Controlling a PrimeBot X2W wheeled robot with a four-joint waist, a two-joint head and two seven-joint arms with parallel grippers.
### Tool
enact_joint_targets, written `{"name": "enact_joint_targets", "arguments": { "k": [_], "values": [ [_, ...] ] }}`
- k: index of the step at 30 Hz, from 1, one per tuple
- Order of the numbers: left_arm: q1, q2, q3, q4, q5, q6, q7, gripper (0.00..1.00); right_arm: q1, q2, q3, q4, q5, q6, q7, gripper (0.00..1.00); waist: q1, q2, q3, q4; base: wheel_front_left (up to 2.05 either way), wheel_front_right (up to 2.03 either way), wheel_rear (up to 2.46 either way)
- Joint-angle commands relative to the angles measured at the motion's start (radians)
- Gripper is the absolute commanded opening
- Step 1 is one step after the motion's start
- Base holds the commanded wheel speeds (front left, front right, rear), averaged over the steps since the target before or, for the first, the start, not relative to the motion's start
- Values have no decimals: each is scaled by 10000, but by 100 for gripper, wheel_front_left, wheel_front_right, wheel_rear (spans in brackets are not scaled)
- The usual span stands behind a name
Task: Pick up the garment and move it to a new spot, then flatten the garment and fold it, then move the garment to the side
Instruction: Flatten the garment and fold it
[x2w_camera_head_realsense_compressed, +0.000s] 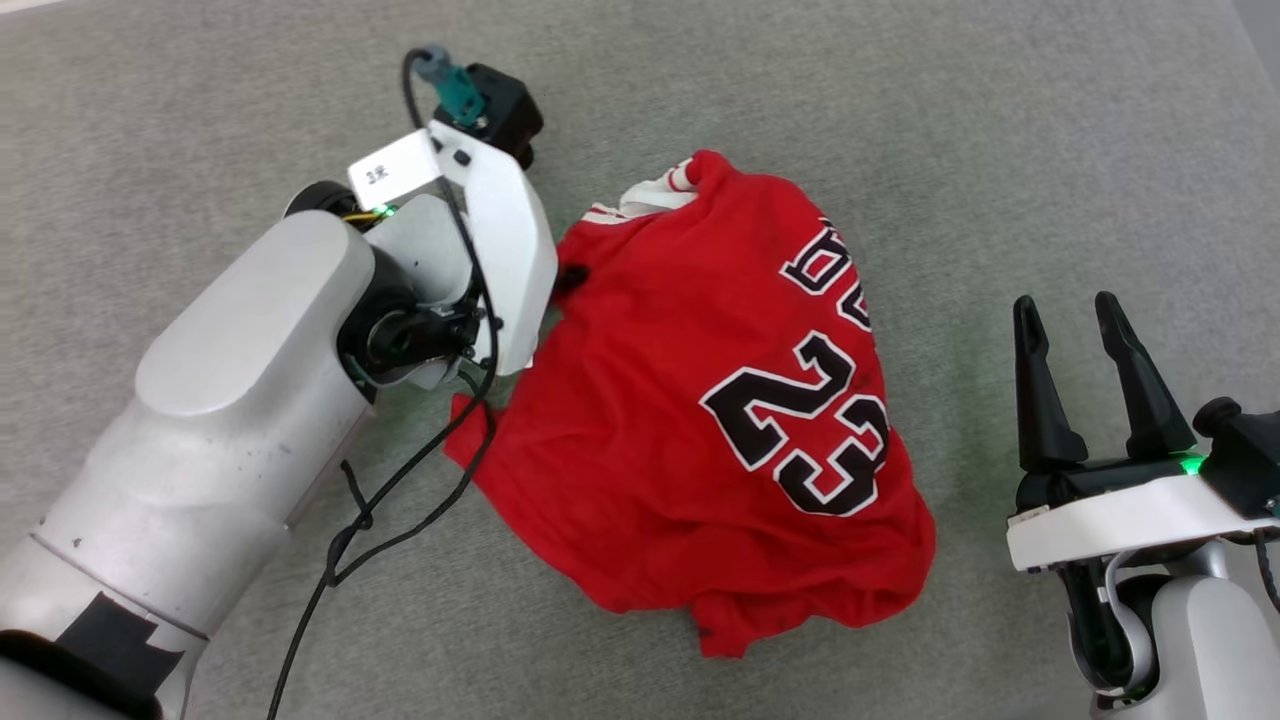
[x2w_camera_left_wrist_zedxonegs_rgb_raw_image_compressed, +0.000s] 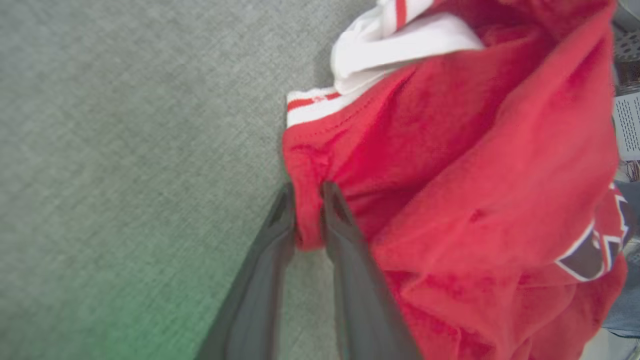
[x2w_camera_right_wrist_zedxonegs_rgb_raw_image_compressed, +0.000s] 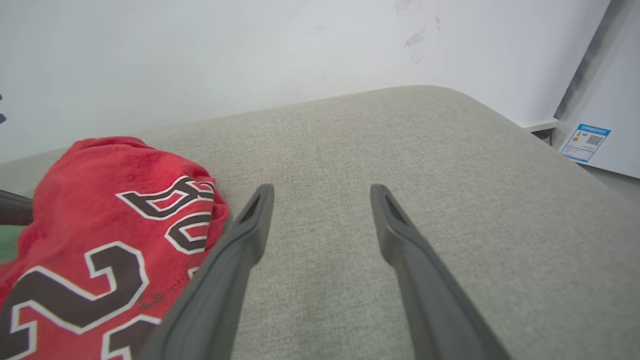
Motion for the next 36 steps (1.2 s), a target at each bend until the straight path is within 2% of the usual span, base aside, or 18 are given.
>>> {"name": "enact_joint_targets", "arguments": {
  "k": [1,5,6,14,18,22,25,28,31,36],
  "values": [
    [277,64,-77,111,-60,8,-232,0,-165,43,-36,-11,-79,-3,12,100,-1,0,-92,156,0,0,0],
    [332,201,235,82,-282,8,-1369,0,-63,37,-119,-69,-205,-3,132,100,-1,0,-445,513,0,0,0],
    [472,375,366,8,-395,8,-1941,0,25,2,-167,-121,-258,-3,201,100,-1,0,-677,733,0,0,0],
    [1594,1485,1251,-586,-457,109,-4357,0,477,-153,-341,-333,-345,-3,591,100,-1,0,-1827,1720,0,0,0],
    [2350,2224,1864,-1572,-338,579,-5569,0,716,-190,-448,-447,-370,-3,758,100,-1,0,-2264,2205,0,0,0],
    [3103,2866,2595,-2908,40,1439,-6943,0,910,-199,-446,-550,-384,-3,895,100,-1,0,-2529,2572,0,0,0],
    [3549,3145,2913,-3969,470,2053,-7794,0,980,-193,-421,-621,-404,-3,1001,100,-1,0,-2654,2729,0,0,0],
    [3957,3089,2781,-4941,820,2433,-8116,0,1047,-206,-389,-675,-397,-3,1088,100,-1,0,-2723,2810,0,0,0],
    [4191,2780,2199,-5597,1142,2553,-7951,0,1038,-236,-360,-731,-390,-3,1145,100,-1,0,-2734,2822,0,0,0],
    [4268,1397,791,-5727,1350,2275,-7570,0,972,-251,-346,-764,-332,-3,1207,100,-1,0,-2681,2723,0,0,0]
  ]
}}
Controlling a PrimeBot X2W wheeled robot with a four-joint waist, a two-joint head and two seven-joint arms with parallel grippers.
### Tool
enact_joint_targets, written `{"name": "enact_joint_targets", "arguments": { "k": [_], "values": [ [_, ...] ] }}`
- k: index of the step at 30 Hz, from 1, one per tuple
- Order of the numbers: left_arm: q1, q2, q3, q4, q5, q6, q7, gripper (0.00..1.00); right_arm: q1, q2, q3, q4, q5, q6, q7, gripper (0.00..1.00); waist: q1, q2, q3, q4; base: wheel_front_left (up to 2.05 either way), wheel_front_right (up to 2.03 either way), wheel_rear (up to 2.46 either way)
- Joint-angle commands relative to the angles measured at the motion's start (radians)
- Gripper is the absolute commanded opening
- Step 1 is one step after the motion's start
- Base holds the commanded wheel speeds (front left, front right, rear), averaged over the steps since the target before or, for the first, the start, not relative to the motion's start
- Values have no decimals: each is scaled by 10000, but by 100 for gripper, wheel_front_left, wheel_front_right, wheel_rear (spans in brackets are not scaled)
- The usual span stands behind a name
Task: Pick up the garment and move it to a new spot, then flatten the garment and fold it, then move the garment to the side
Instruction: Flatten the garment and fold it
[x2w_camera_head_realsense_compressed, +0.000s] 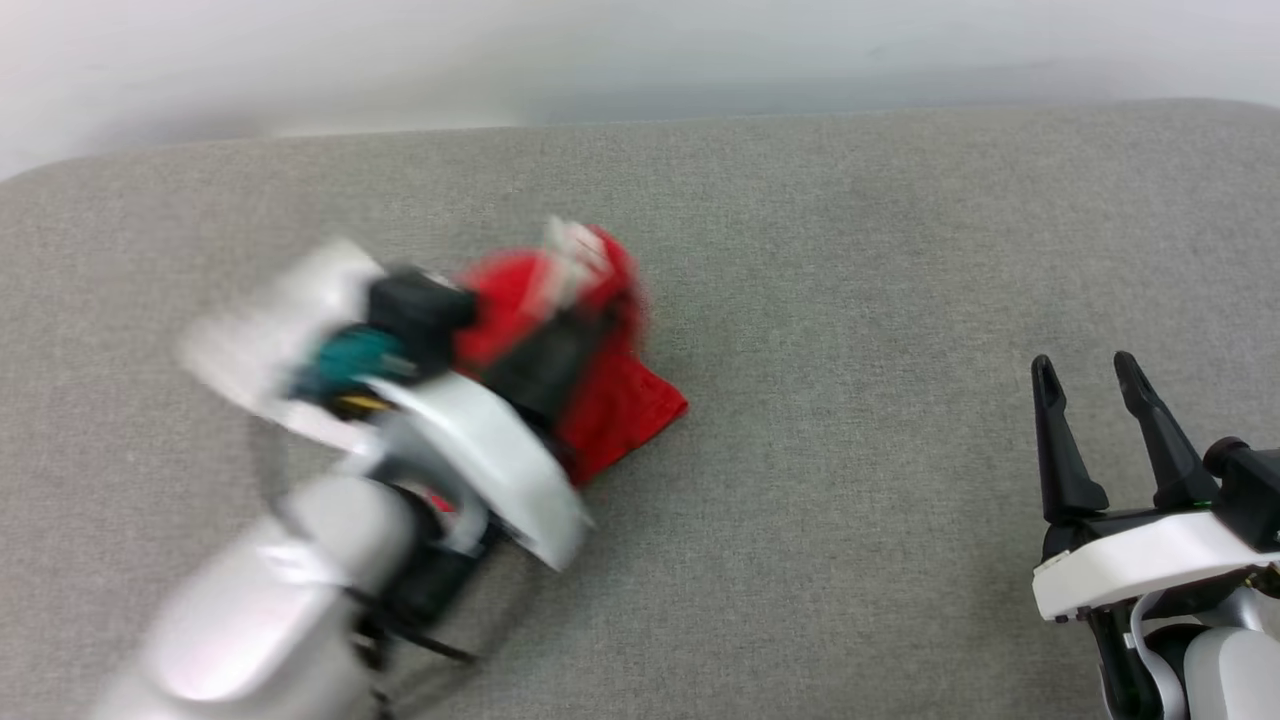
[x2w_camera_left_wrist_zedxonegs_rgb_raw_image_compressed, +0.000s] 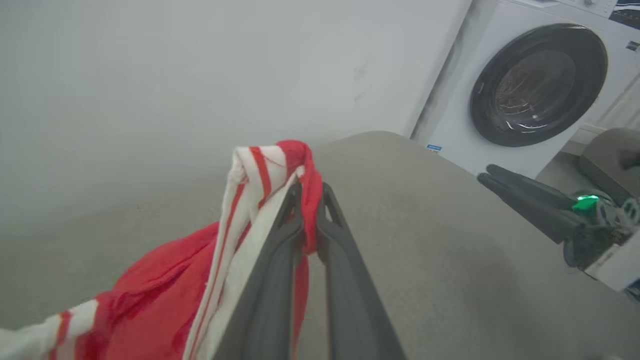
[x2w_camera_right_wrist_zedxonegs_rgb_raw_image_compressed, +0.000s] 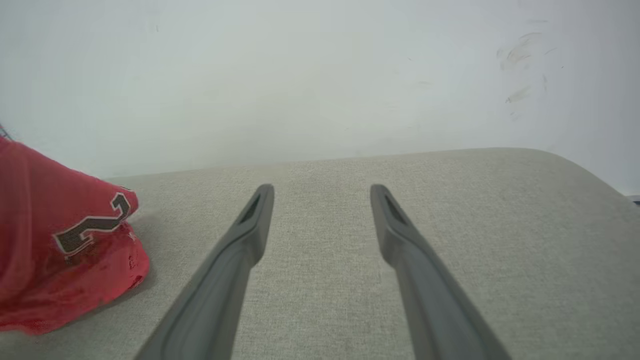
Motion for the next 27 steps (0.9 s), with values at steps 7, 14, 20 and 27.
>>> {"name": "enact_joint_targets", "arguments": {
  "k": [7,14,20,27],
  "values": [
    [-243,-2733,-2448,1623,726,-749,454,0,-180,4,149,49,106,-3,-20,100,2,0,344,-474,0,0,0],
    [-493,-4431,-3835,3594,1446,-1268,225,100,-370,70,287,262,163,-3,-185,100,2,0,621,-920,0,0,0],
    [-665,-4849,-4037,4611,1563,-1599,-348,100,-357,113,329,474,88,-3,-283,100,2,0,527,-967,0,0,0],
    [-1006,-4482,-3383,4622,1588,-1464,-1205,100,-189,67,287,556,42,-3,-218,100,2,0,48,-604,0,0,0]
  ]
}}
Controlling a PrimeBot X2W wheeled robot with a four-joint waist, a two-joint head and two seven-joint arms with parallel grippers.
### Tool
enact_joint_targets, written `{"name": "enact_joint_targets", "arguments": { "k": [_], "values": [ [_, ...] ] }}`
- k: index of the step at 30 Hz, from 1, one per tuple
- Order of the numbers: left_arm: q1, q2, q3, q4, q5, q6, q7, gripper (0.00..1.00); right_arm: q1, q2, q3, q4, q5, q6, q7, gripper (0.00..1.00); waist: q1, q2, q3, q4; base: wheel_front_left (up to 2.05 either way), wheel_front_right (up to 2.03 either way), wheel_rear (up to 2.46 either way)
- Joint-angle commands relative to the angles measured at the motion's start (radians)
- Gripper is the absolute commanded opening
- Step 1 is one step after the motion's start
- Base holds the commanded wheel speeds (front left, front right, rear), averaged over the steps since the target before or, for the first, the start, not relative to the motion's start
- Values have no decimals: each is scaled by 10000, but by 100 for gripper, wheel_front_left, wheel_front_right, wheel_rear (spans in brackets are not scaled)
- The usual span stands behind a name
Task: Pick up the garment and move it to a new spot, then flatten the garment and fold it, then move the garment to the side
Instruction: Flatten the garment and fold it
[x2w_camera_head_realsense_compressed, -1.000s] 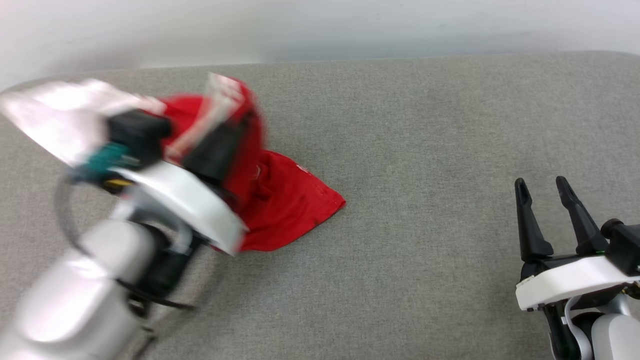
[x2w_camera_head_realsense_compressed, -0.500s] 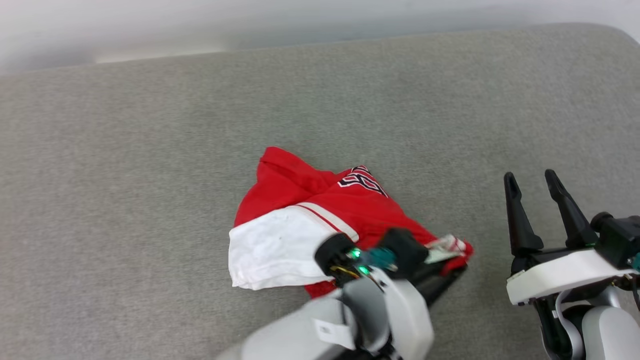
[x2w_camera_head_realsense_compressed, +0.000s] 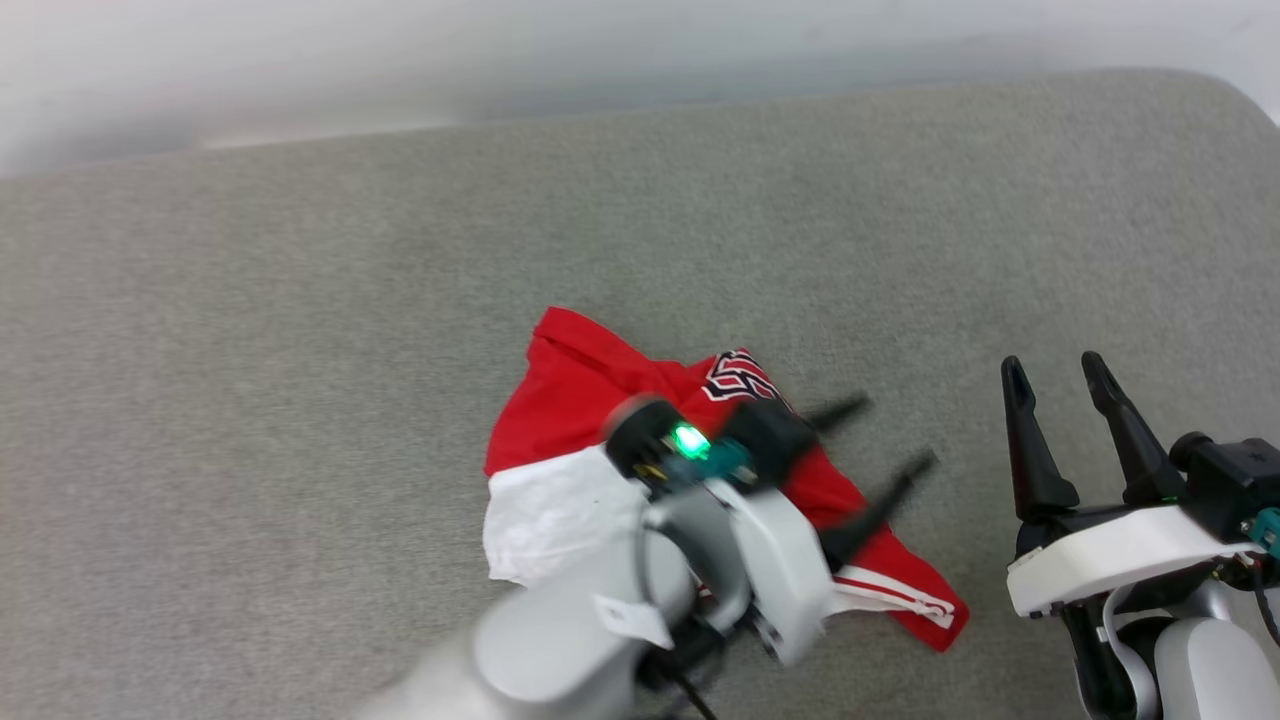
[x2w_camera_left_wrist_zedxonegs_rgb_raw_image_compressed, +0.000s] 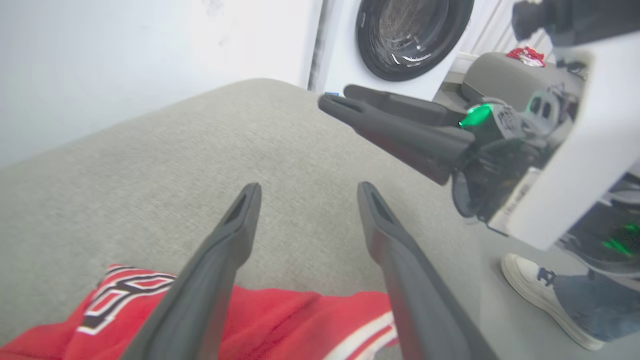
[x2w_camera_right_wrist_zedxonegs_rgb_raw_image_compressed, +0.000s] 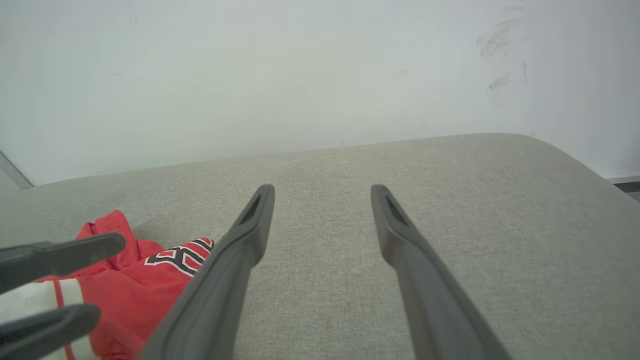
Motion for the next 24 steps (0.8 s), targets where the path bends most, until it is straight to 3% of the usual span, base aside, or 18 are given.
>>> {"name": "enact_joint_targets", "arguments": {
  "k": [1,7,11,16,21,24],
  "values": [
    [-144,187,208,-95,0,90,-173,100,113,-40,-7,-12,17,-3,19,100,0,0,-238,209,0,0,0],
    [-82,1491,1685,-707,-113,952,-1186,100,336,-159,10,-107,41,-3,191,100,0,0,-823,689,0,0,0],
    [527,2580,2755,-1206,-24,1566,-1580,100,491,-187,81,-222,104,-3,309,100,0,0,-1096,939,0,0,0],
    [1824,3690,4181,-2280,55,2011,-1711,100,668,-223,159,-450,173,-3,354,100,0,0,-1184,1133,0,0,0],
    [3730,4162,5407,-3488,401,2282,-1710,100,853,-229,255,-634,258,-3,278,100,0,0,-1143,1230,0,0,0],
    [4663,4050,5751,-3850,498,2236,-1713,100,976,-225,301,-647,287,-3,243,100,0,0,-1104,1265,0,0,0]
  ]
}}
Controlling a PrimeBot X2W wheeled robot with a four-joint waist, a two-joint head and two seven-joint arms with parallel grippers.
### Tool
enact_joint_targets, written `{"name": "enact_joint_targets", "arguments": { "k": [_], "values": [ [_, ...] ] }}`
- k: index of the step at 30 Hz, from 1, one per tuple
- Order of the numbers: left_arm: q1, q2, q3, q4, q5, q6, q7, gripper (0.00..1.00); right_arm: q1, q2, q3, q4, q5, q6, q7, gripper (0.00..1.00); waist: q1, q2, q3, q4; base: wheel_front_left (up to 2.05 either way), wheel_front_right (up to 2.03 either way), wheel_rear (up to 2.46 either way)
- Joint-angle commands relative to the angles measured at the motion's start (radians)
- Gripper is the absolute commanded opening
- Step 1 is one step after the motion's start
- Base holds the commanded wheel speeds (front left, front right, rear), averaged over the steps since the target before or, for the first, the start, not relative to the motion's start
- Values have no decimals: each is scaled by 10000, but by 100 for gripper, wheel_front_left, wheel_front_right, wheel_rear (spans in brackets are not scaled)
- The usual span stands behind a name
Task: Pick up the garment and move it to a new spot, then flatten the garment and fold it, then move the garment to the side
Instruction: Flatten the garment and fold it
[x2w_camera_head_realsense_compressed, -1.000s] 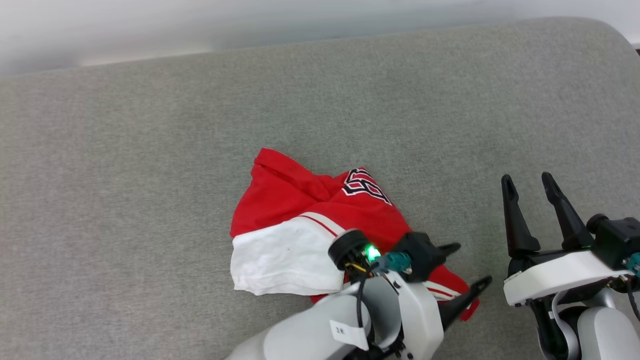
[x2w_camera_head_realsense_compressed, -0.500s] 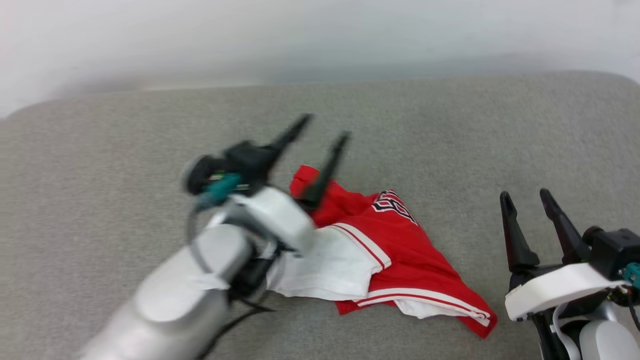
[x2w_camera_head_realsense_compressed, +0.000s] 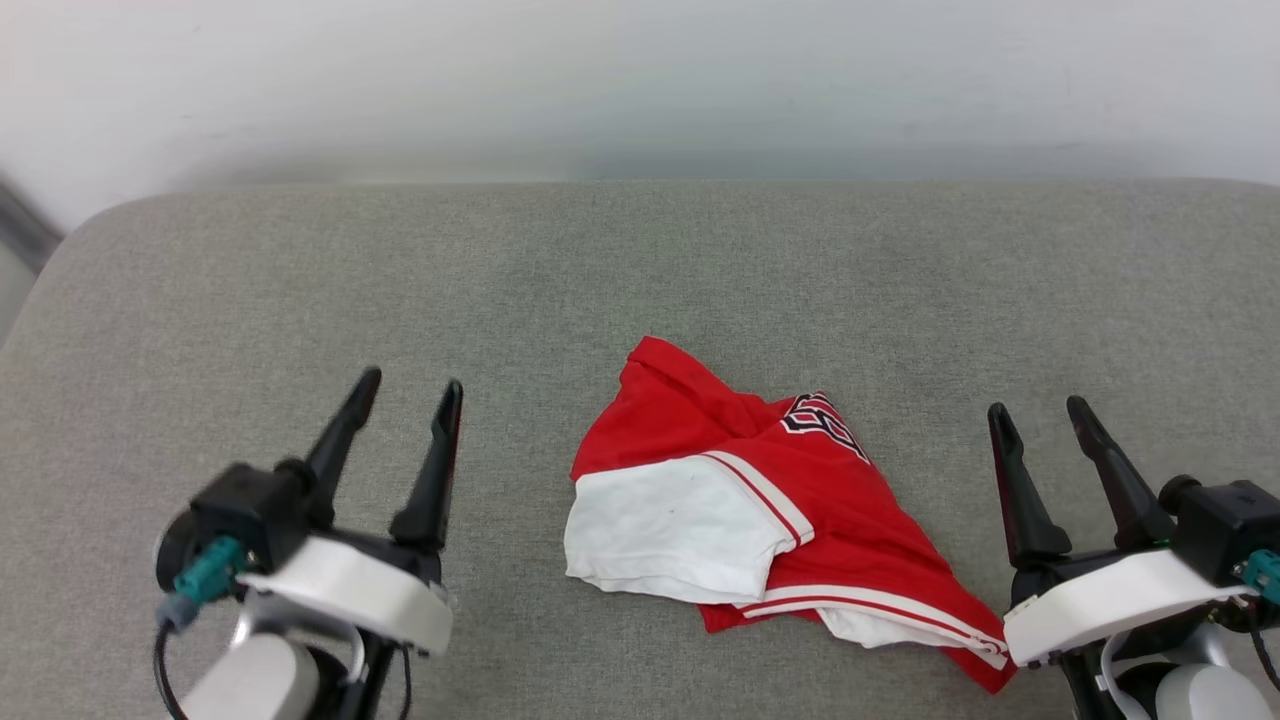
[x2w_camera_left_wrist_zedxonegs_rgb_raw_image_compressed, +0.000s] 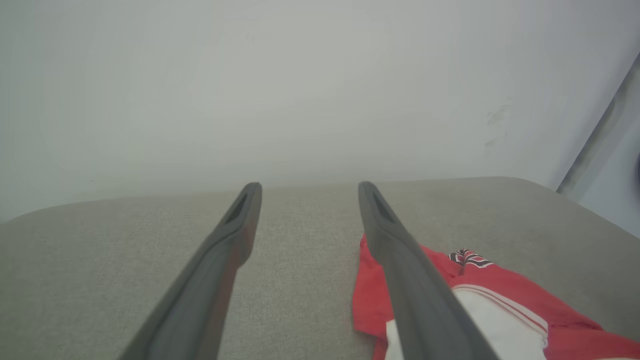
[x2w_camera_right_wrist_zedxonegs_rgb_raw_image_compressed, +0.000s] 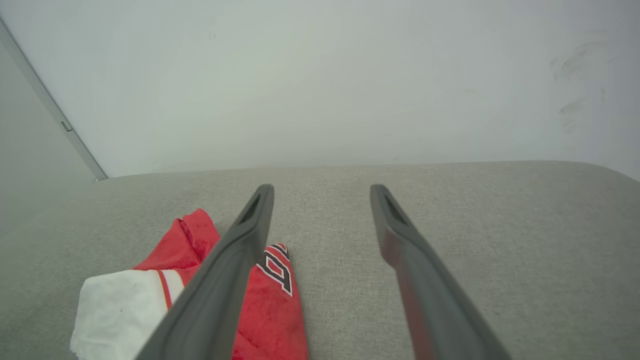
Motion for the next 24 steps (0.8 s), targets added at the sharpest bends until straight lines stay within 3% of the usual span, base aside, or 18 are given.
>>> {"name": "enact_joint_targets", "arguments": {
  "k": [1,7,15,17,24],
  "values": [
    [337,-100,37,-108,60,-39,-46,100,155,-33,28,-37,26,-3,-43,100,0,0,27,15,0,0,0],
    [923,-279,-539,-219,19,-285,479,100,97,-66,105,-66,35,-3,-49,100,0,0,175,26,0,0,0],
    [288,-144,-1443,-790,-1131,-690,3681,100,-19,-114,157,-79,-58,-3,36,100,0,0,609,-79,0,0,0],
    [-39,166,-1685,-681,-978,-592,4560,100,-70,-115,200,-85,-81,-3,51,100,0,0,755,-152,0,0,0],
    [-660,-55,-1970,-128,-1150,-403,5729,100,-213,-148,295,-86,-152,-3,44,100,0,0,1262,-438,0,0,0]
  ]
}}
